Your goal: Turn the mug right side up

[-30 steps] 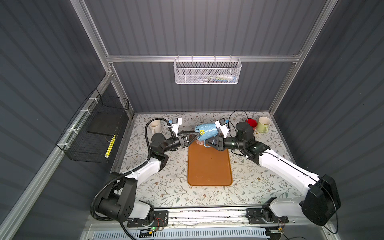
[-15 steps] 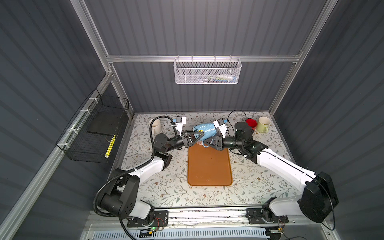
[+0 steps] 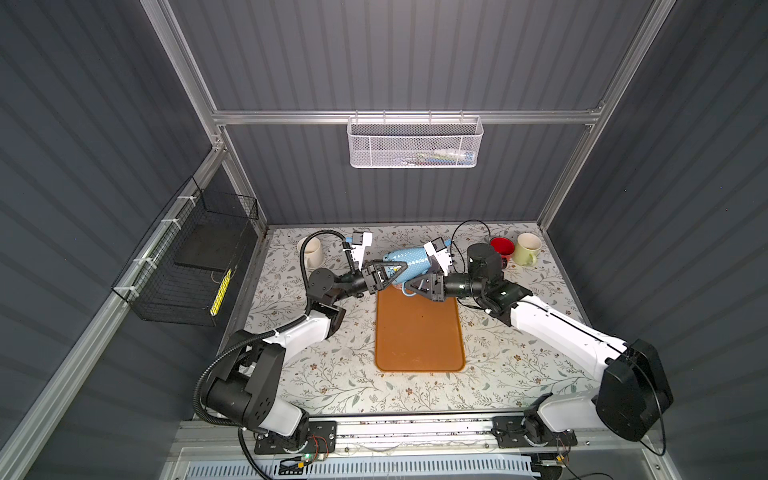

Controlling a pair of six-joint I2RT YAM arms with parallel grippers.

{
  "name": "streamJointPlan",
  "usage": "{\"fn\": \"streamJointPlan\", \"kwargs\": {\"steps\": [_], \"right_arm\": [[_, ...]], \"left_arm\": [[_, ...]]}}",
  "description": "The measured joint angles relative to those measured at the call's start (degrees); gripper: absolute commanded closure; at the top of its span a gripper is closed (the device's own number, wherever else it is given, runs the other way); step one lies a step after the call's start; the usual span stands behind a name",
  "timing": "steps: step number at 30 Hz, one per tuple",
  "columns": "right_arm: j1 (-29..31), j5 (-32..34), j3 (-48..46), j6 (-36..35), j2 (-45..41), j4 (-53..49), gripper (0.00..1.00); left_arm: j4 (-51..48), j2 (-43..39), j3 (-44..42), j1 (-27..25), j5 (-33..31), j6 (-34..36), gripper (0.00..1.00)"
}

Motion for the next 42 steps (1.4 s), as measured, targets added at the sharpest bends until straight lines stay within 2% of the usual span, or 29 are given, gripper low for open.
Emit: {"fn": "streamJointPlan", "kwargs": {"steps": [9, 21, 26, 28, 34, 38, 42], "right_arm": [[-0.15, -1.75, 0.26, 0.09, 0.96, 1.6, 1.0], [-0.39, -3.61, 0.63, 0.22, 1.07, 2.69, 0.99], [-0.39, -3.72, 0.63, 0.22, 1.07, 2.78, 0.89], [-0.39, -3.8, 0.63, 0.24, 1.07, 2.89, 0.8], [0.07, -3.02, 0.55, 0.96, 1.73, 3.69, 0.64], [0.44, -2.75, 0.52, 1.36, 1.92, 4.76, 0.54], [0.68, -2.67, 0.52, 1.01, 1.92, 5.27, 0.5]], "left_arm": [[2.62, 0.76, 0.31, -0.11, 1.16, -2.1, 0.8], [6.16, 1.33, 1.16, -0.11, 2.51, -2.69, 1.0], [6.97, 1.55, 1.16, -0.11, 2.75, -2.71, 1.0], [7.45, 1.6, 1.16, -0.11, 2.82, -2.78, 1.0], [7.15, 1.66, 1.18, -0.15, 2.71, -2.91, 1.0], [6.29, 1.7, 1.18, -0.11, 2.49, -2.97, 1.0], [5.9, 1.7, 1.18, 0.02, 2.49, -3.08, 1.0]]}}
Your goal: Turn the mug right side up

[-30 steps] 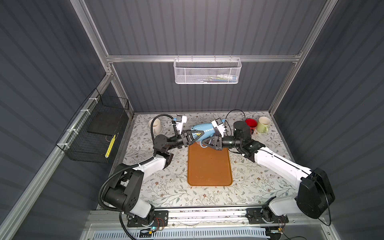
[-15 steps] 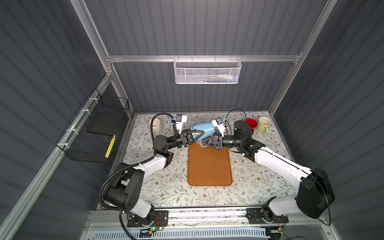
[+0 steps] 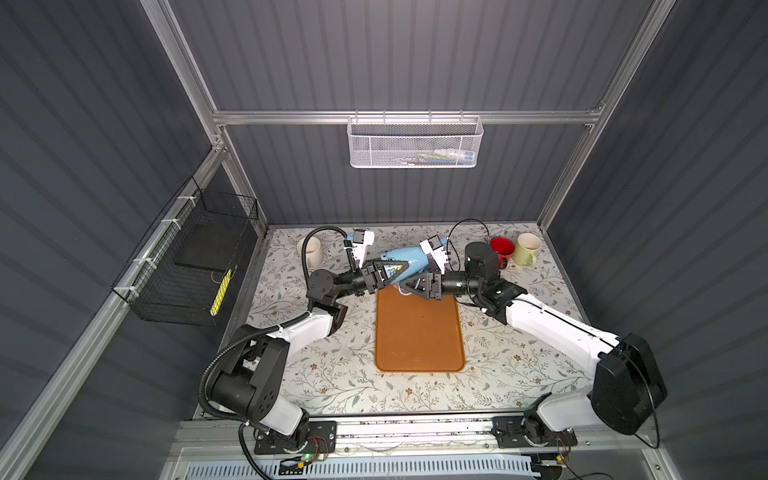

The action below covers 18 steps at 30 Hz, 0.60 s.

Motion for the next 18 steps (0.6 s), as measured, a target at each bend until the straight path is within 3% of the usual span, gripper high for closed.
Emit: {"fn": "streamJointPlan", "kwargs": {"steps": [9, 18], "right_arm": [[-0.07, 1.66, -1.09, -2.54, -0.35, -3.26, 0.47], [-0.81, 3.21, -2.47, -4.09, -1.57, -6.75, 0.46]], "left_arm": [[-5.11, -0.46, -0.48, 1.6, -0.04, 1.64, 1.0], [-31.12, -8.26, 0.2, 2.25, -2.86, 15.28, 1.0]]}}
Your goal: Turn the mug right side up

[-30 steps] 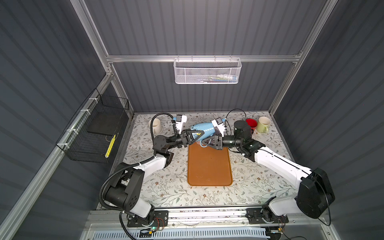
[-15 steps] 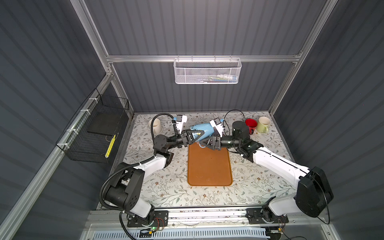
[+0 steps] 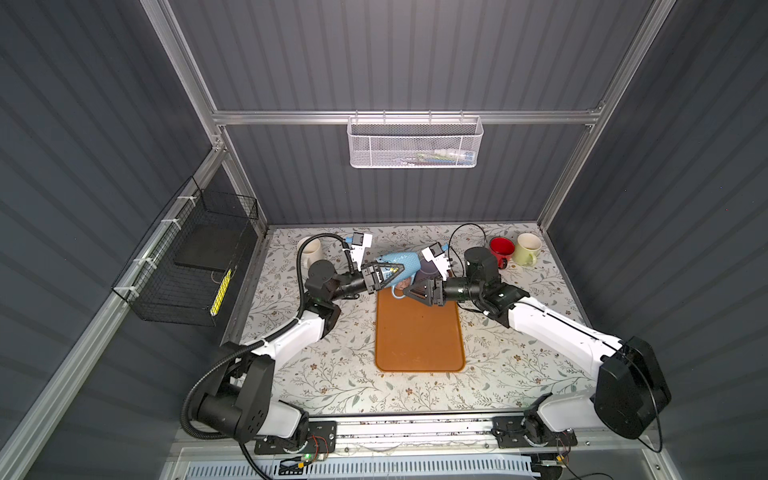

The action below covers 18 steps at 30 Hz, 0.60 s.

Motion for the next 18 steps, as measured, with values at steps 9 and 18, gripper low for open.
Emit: {"fn": "streamJointPlan", "kwargs": {"steps": [9, 18], "right_arm": [[-0.52, 0.15, -0.13, -0.9, -0.55, -0.24, 0.46], [-1.29, 0.63, -1.38, -1.01, -0.7, -0.35, 0.46]], "left_arm": [[-36.3, -3.41, 9.57, 0.0, -8.44, 20.17, 1.0], [-69.42, 2.71, 28.92, 0.02, -21.49, 37.13, 1.0]]}}
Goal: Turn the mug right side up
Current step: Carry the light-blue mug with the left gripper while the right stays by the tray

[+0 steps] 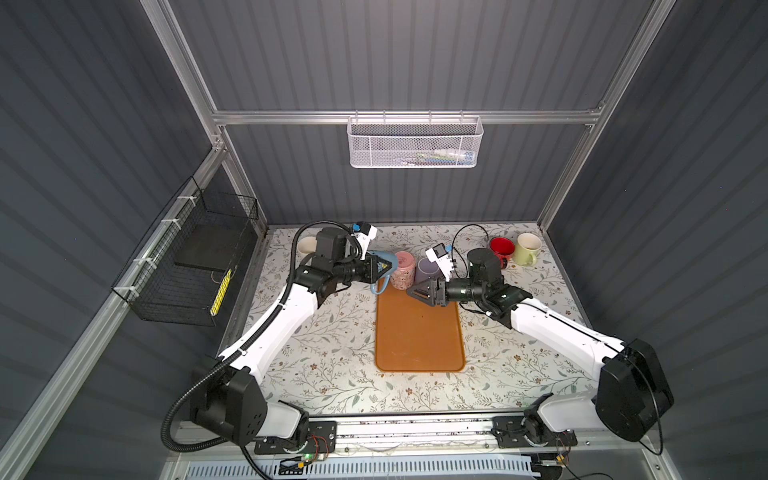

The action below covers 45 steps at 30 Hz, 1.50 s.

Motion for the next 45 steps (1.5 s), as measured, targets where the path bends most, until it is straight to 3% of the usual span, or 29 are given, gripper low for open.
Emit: {"fn": "streamJointPlan", "kwargs": {"steps": [7, 16, 28, 45], "right_arm": [[-0.33, 0.17, -0.94, -0.02, -0.42, -0.02, 0.46], [-1.25, 0.15, -2.97, 0.09, -1.27, 0.59, 0.46], [-1.99, 0.11, -4.7, 0.2, -1.75, 1.99, 0.46], [-2.69, 0.11, -7.93, 1.51, -2.36, 5.11, 0.46]], "left_arm": [[-16.26, 7.48, 10.34, 0.35, -12.0, 8.17, 1.0], [-25.83, 13.18, 17.11, 0.81, -22.18, 11.87, 1.0], [-30.86, 20.33, 24.41, 4.31, -27.21, 15.72, 1.0], [-38.27, 41.57, 49.22, 9.11, -29.11, 17.25, 1.0]]}}
